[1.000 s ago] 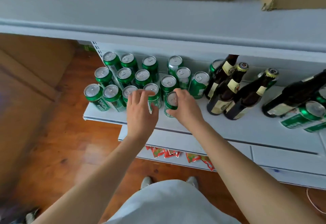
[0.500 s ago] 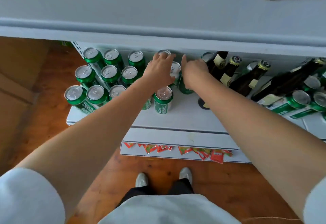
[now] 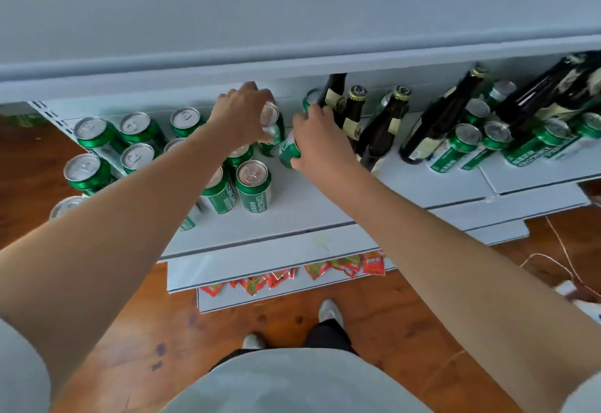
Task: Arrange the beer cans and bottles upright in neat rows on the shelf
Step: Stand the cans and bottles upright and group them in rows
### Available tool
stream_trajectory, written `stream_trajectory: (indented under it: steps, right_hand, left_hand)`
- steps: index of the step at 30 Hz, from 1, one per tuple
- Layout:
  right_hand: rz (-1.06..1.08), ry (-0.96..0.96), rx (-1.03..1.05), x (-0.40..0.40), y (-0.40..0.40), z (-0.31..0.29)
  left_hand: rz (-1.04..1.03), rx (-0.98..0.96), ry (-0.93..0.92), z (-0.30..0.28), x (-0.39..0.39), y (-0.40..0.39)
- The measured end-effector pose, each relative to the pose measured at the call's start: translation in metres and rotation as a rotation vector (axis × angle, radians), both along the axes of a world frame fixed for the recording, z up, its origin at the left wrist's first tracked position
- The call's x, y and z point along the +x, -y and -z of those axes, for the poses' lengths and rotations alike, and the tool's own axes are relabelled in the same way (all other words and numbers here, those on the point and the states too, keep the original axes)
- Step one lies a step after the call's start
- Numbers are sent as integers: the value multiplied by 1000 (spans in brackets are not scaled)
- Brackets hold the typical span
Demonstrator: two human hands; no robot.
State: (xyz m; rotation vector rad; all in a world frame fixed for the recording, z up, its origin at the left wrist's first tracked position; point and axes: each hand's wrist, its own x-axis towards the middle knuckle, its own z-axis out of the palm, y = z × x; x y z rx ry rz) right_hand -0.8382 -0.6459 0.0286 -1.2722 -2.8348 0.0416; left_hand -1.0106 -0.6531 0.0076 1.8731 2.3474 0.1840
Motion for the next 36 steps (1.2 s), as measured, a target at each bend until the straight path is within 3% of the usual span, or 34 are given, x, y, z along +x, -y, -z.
stream_trajectory:
  steps: [6,9,12,19,28,36]
  right_hand:
    - [64,-270,-133,95,30,-39]
    - [137,-349,-245,146,34,-43]
    - [237,-347,-208,191,28,-35]
    - [456,-336,-102,260,-8,-2]
    - [248,-224,-151,279,-97,46]
    - [25,-229,-171,274,-138,73]
  left_hand:
    - [-2,63,-13,-61,18,35]
    - [13,224,159,-78,39,62]
    - [115,385,401,-77,77,85]
    - [316,327,506,-33,189,61]
    - [88,194,397,54,288,-32]
    - [-143,162,394,66,302,-82]
